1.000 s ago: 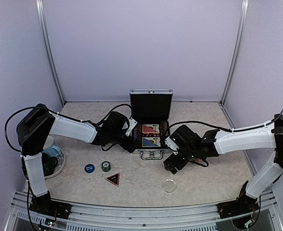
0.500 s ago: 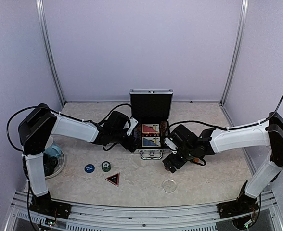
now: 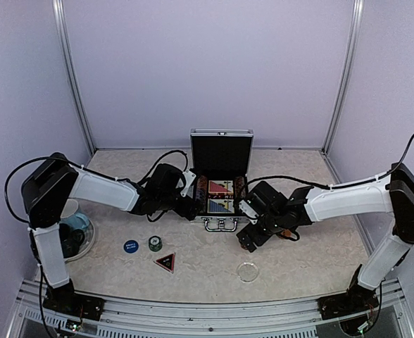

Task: Pack up texas hold em set
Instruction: Position the chip case at the center of the board, then pick up the poker chip from the center of the board.

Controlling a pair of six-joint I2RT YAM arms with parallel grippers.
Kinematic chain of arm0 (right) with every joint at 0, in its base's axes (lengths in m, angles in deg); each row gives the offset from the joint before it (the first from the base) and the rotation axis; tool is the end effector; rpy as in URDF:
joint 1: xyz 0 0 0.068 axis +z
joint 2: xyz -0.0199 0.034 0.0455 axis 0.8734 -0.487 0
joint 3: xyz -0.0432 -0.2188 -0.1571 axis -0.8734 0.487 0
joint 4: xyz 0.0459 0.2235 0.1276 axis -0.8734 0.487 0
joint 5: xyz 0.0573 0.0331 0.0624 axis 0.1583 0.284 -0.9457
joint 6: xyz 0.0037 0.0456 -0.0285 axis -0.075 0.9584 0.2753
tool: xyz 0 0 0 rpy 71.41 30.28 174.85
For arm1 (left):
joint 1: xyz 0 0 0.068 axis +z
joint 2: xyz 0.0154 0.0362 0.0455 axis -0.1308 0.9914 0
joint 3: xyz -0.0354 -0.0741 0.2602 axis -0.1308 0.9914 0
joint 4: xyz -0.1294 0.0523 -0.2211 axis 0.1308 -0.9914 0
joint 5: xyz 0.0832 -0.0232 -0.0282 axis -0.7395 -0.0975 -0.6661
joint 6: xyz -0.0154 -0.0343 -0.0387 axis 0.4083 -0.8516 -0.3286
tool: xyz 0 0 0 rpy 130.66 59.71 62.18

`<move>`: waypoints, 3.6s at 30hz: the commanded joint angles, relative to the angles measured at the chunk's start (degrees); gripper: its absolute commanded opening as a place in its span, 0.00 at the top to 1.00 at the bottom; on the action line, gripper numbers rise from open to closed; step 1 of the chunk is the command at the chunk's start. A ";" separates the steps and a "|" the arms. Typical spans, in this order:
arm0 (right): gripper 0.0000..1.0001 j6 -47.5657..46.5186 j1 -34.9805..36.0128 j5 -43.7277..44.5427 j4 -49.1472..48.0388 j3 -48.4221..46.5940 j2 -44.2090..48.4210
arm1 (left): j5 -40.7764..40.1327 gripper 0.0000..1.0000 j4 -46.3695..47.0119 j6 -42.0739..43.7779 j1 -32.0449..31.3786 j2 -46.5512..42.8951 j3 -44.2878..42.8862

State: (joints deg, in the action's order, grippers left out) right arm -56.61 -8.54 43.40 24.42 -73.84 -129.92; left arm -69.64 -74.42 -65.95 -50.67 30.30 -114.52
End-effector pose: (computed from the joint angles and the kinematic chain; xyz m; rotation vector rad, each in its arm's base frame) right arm 0.1980 0.2450 0.1720 -0.8374 2.4792 0.1361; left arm 0.2986 -0.2751 0.1496 0.8334 2.0910 -0.2655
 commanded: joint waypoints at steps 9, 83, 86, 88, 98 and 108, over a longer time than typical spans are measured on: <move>0.01 0.57 -0.61 -2.86 2.37 -3.68 -3.11 | -4.96 0.01 5.61 -5.16 1.23 -11.55 4.65; 0.61 0.15 -0.55 -6.96 -2.43 1.21 -1.56 | -4.32 0.02 -6.99 -15.54 -2.56 1.93 -7.57; 0.62 0.82 -0.55 -6.27 -1.94 1.31 0.47 | -3.90 0.02 -6.76 -15.80 -2.55 -0.48 -6.54; 0.63 1.02 -0.55 -6.26 -1.96 1.31 1.76 | -3.49 0.02 -6.56 -15.94 -2.63 -1.90 -5.75; 0.66 -0.48 -0.21 -6.44 -1.87 0.38 5.78 | 4.61 0.02 -5.16 -17.95 -2.51 -4.01 -4.04; 0.71 -3.33 2.02 -5.11 -2.72 0.40 9.61 | 25.32 0.02 0.85 -21.41 -1.87 0.86 -4.48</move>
State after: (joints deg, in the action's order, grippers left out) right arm -57.97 -7.80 36.98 22.24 -72.83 -123.19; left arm -54.60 -77.76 -85.14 -53.05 29.18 -119.19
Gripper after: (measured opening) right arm 0.375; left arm 0.981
